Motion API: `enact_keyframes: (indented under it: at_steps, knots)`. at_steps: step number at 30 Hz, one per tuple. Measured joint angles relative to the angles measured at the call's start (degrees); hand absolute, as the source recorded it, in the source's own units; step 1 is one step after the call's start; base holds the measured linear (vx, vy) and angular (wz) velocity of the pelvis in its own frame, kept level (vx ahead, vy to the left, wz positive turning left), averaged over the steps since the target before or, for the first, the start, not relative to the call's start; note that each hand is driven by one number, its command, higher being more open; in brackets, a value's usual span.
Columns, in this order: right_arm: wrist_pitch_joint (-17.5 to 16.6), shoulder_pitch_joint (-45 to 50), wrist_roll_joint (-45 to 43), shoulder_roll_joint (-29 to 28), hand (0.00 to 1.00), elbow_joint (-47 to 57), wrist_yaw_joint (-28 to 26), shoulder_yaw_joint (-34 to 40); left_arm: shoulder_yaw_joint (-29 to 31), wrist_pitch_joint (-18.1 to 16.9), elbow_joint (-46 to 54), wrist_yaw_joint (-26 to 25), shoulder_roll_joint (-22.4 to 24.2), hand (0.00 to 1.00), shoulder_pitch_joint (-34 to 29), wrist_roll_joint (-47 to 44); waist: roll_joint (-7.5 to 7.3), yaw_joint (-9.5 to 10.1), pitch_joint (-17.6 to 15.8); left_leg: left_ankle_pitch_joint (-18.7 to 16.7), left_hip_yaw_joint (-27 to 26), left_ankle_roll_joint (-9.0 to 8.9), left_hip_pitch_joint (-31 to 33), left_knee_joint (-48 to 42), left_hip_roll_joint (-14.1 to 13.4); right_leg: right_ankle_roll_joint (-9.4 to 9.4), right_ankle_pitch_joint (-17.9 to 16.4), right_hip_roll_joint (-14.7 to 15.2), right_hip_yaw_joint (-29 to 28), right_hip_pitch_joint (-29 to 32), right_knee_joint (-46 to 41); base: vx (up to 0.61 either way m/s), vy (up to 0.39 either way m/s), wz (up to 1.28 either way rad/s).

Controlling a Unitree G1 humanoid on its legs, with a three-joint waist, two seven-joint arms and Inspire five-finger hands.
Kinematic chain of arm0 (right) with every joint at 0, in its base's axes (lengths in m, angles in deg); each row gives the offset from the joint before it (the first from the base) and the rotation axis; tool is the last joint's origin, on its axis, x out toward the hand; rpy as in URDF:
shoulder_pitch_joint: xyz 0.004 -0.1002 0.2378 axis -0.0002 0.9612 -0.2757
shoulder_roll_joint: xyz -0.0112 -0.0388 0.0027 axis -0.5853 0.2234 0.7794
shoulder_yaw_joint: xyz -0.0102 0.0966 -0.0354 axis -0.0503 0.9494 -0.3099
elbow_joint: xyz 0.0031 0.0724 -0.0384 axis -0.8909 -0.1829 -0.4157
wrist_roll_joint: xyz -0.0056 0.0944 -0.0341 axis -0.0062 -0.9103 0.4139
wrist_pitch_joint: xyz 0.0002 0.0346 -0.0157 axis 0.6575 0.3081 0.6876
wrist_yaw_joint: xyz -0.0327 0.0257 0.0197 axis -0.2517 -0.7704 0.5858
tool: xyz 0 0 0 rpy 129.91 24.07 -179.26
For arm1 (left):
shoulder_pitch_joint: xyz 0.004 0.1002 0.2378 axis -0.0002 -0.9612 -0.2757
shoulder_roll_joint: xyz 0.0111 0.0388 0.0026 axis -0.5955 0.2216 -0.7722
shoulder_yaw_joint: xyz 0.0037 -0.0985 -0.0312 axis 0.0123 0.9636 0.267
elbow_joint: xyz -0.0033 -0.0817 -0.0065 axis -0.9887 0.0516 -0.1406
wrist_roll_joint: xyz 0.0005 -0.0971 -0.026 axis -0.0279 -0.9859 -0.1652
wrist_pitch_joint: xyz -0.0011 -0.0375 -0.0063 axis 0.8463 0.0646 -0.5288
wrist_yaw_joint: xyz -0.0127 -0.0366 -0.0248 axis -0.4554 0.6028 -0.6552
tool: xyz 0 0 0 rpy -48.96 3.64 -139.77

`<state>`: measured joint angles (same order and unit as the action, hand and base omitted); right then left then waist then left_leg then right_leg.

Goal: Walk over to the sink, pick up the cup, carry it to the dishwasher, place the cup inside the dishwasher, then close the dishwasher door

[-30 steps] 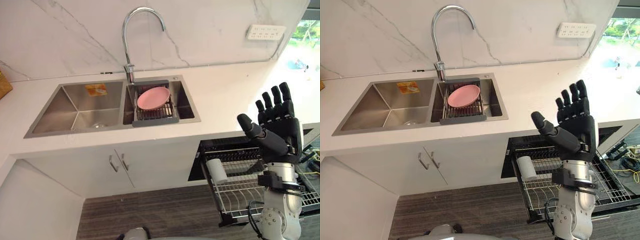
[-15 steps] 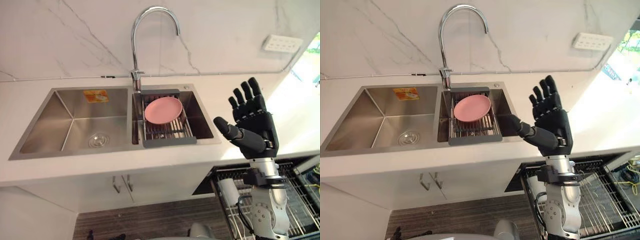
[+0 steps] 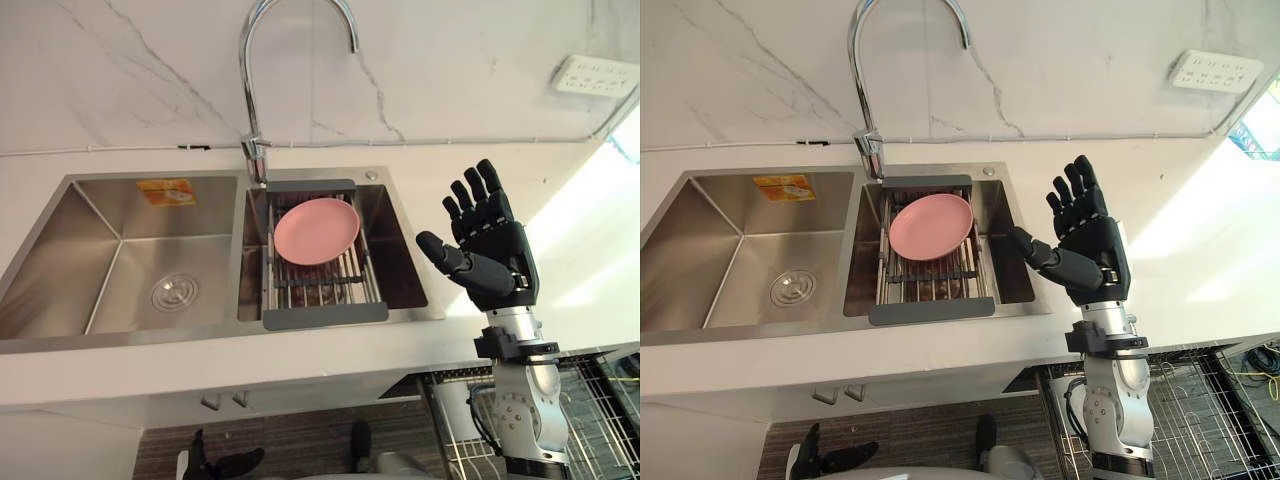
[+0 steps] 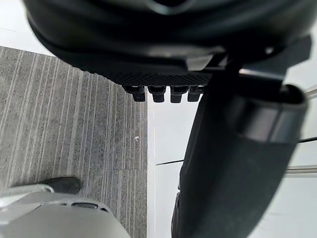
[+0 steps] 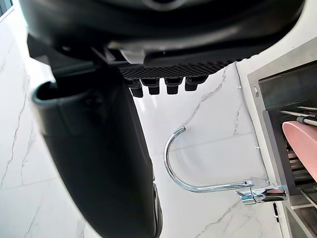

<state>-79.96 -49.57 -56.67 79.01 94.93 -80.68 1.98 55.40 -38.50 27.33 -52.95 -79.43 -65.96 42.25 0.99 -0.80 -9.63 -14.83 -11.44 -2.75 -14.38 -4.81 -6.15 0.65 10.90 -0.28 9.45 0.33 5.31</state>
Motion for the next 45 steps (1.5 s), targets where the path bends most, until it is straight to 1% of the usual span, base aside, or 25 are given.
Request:
enact_keyframes:
  at_steps: [1,5,8,9,10,11,12,13,14,17,19,21,22,24,25,27,28,29,30,32,34,41,42,43,45]
  knots:
    - [0.00,0.00,0.00,0.00,1.00,0.04,-0.01,0.00,0.00,0.20,-0.05,0.30,-0.04,1.00,0.09,-0.57,0.01,0.00,0.00,0.00,0.00,-0.01,0.03,0.00,-0.01,0.00,0.00,0.00,0.01,0.02,0.00,0.00,0.000,0.00]
    - [0.38,-0.13,0.70,1.11,1.00,0.56,-0.51,0.05,0.78,3.14,-1.33,5.65,-0.74,1.00,0.62,-9.18,0.04,-0.01,-0.01,0.03,-0.03,-0.14,0.95,-0.38,-0.14,0.01,-0.24,0.00,0.15,0.75,0.01,0.00,0.000,0.00]
    - [0.68,-0.39,6.17,3.30,1.00,0.98,-0.64,0.03,2.04,5.03,-3.44,9.27,-1.03,1.00,0.69,-13.72,0.05,-0.02,0.01,0.25,-0.10,-0.53,1.04,-1.04,-0.22,-0.14,-0.70,0.08,0.32,0.58,0.01,0.00,0.002,0.01]
    - [0.70,-0.75,12.48,4.86,1.00,1.62,-0.83,-0.03,2.42,6.30,-4.41,10.52,-1.09,1.00,0.73,-15.67,0.06,-0.04,0.03,0.36,-0.16,-0.72,1.24,-1.57,-0.23,-0.11,-0.74,0.20,0.46,0.42,0.02,0.00,0.008,0.07]
    - [0.66,-0.79,16.74,6.07,1.00,2.29,-1.17,-0.22,2.45,7.00,-4.82,10.95,-1.10,1.00,0.72,-16.24,0.03,-0.02,0.07,0.54,-0.18,-1.01,1.31,-1.70,-0.23,-0.10,-0.80,0.30,0.63,0.34,0.03,0.00,0.009,0.08]
    - [0.66,-0.81,19.74,6.78,1.00,2.84,-1.24,-0.28,2.45,7.38,-5.01,11.06,-1.06,1.00,0.70,-16.24,0.01,-0.01,0.16,0.69,-0.17,-1.03,1.39,-1.68,-0.16,-0.21,-0.64,0.34,0.79,0.36,0.02,0.00,0.002,0.09]
    - [0.61,-0.86,25.68,8.17,1.00,4.24,-1.32,-0.59,2.61,7.82,-5.08,11.09,-0.98,1.00,0.72,-16.23,-0.03,0.15,0.32,1.13,-0.17,-1.09,1.42,-1.44,-0.10,-0.23,-0.65,0.40,0.97,0.39,0.02,0.00,-0.001,0.07]
    - [0.18,-1.26,31.25,9.62,1.00,5.29,-0.99,-1.56,2.94,8.12,-5.09,11.11,-0.98,1.00,0.72,-16.19,-0.05,0.17,0.53,1.49,-0.15,-0.90,1.42,-1.37,-0.07,-0.25,-0.64,0.43,1.18,0.36,0.03,0.00,-0.002,0.04]
    - [-0.26,-1.62,33.93,10.35,1.00,5.56,-0.80,-2.18,2.99,8.32,-5.11,11.10,-1.00,1.00,0.71,-16.16,-0.07,0.17,0.72,1.69,-0.15,-0.79,1.43,-1.37,-0.03,-0.27,-0.63,0.45,1.23,0.35,0.03,0.00,0.000,0.00]
    - [-2.51,-3.78,47.20,13.15,1.00,7.45,0.79,-5.56,3.02,9.14,-5.69,10.93,-0.97,1.00,0.84,-15.85,-0.17,0.15,2.23,2.80,0.13,-0.63,1.36,-1.29,0.28,-0.36,-0.54,0.81,1.56,-0.03,0.03,-0.01,0.007,0.06]
    - [-2.74,-4.84,50.66,13.68,1.00,7.66,1.28,-6.75,3.22,9.36,-6.16,10.89,-1.02,1.00,0.89,-15.23,-0.23,0.15,2.92,2.96,0.35,-0.58,1.37,-1.18,0.29,-0.39,-0.54,0.85,1.73,-0.09,0.04,-0.02,0.008,0.07]
    - [-3.30,-6.77,57.38,14.49,1.00,7.85,2.83,-8.73,3.46,10.05,-6.20,10.74,-1.16,1.00,0.89,-14.93,-0.52,0.22,3.97,3.22,1.18,-0.43,1.40,-0.42,0.33,-0.44,-0.75,0.99,2.37,-0.04,0.04,-0.04,0.011,0.17]
    - [-3.32,-7.20,58.86,14.65,1.00,7.87,3.31,-9.25,3.47,10.22,-6.20,10.70,-1.19,1.00,0.89,-14.88,-0.61,0.24,4.21,3.26,1.36,-0.40,1.43,-0.10,0.32,-0.39,-0.95,1.01,2.62,0.05,0.04,-0.06,0.012,0.22]
    - [-3.46,-8.76,67.53,14.96,1.00,7.87,6.29,-11.03,3.83,10.72,-6.10,10.55,-1.28,1.00,1.02,-13.30,-1.01,0.77,4.75,3.27,1.70,-0.38,1.71,1.23,0.34,-0.74,-1.18,1.17,3.60,0.67,0.04,-0.07,0.012,0.19]
    - [-3.38,-9.16,69.43,14.96,1.00,7.88,7.17,-11.55,4.00,10.85,-6.08,10.49,-1.31,1.00,1.10,-13.16,-1.14,1.00,4.80,3.27,1.69,-0.38,1.85,1.60,0.33,-0.74,-1.18,1.18,3.78,0.93,0.04,-0.08,0.010,0.07]
    - [-2.69,-10.61,77.02,14.92,1.00,7.65,9.94,-14.38,4.50,11.25,-6.03,9.98,-1.66,1.00,1.14,-12.86,-2.28,1.79,5.29,3.44,1.38,-0.25,2.97,1.89,0.34,-0.64,-1.27,1.30,3.91,1.87,0.04,-0.09,-0.004,-0.03]
    - [-2.48,-10.95,79.29,14.92,1.00,7.62,10.55,-15.52,4.54,11.34,-6.09,9.68,-1.76,1.00,1.11,-12.84,-1.93,1.94,5.36,3.29,1.46,0.00,3.34,1.89,-0.21,-0.86,-0.84,1.16,4.41,1.93,-0.29,-0.04,-0.003,0.00]
    - [-2.43,-10.99,80.27,14.82,1.00,7.51,11.02,-16.33,4.48,11.41,-6.13,9.63,-1.79,1.00,1.07,-12.79,-2.24,1.99,5.65,3.25,1.53,-0.01,3.34,1.92,-0.25,-1.30,-0.30,1.25,4.81,1.83,-0.33,0.00,0.000,0.00]
    - [-2.34,-11.40,82.21,14.88,1.00,7.14,11.58,-17.96,4.56,11.67,-6.21,9.55,-2.57,1.00,1.08,-12.69,-2.99,2.19,6.13,3.24,1.52,-0.39,3.25,1.64,-0.18,-1.23,0.01,1.22,5.05,1.78,-0.01,0.06,0.022,0.03]
    - [-2.07,-13.06,84.38,14.91,1.00,5.87,11.61,-19.74,4.51,12.33,-6.18,9.59,-2.53,1.00,1.58,-12.33,-3.32,2.38,6.35,3.31,1.82,-0.60,3.56,1.18,-0.48,-1.49,0.26,1.00,5.36,1.83,0.00,0.05,0.015,0.05]
    - [-0.61,-15.01,86.97,15.01,1.00,2.92,11.65,-21.52,4.43,12.65,-6.07,9.72,-2.44,1.00,2.54,-10.61,-3.11,2.72,6.20,3.35,2.52,-0.68,3.94,1.02,-0.55,-1.49,0.28,1.01,5.80,1.95,0.01,0.03,0.029,0.09]
    - [3.68,-17.91,90.98,15.64,1.00,-7.93,11.67,-27.05,4.44,13.81,-5.27,9.88,-2.47,1.00,2.72,-10.45,-2.73,3.40,5.92,3.19,3.16,-0.96,4.14,1.12,-0.73,-1.12,-0.20,1.15,6.69,1.74,0.05,0.03,0.047,0.07]
    - [3.93,-18.12,91.25,15.68,1.00,-9.62,11.66,-27.77,4.43,13.99,-4.75,9.97,-2.46,1.00,2.68,-10.45,-2.36,3.51,5.65,3.14,3.28,-1.03,4.24,1.11,-0.78,-1.16,-0.24,1.13,6.83,1.77,0.05,0.03,0.037,0.06]
    - [4.09,-18.16,91.26,15.73,1.00,-10.26,11.66,-28.04,4.43,14.08,-4.57,10.00,-2.44,1.00,2.76,-10.45,-2.44,3.62,5.68,3.13,3.37,-1.06,4.28,1.10,-0.80,-1.15,-0.27,1.13,6.92,1.78,0.05,0.04,0.046,0.06]
    - [4.95,-19.48,91.26,16.16,1.00,-13.32,11.66,-29.40,4.43,14.32,-4.01,10.02,-2.37,1.00,2.87,-10.45,-1.74,3.82,5.24,3.08,3.71,-1.13,4.32,1.09,-0.85,-1.06,-0.36,1.14,7.19,1.78,0.05,0.05,0.051,0.06]
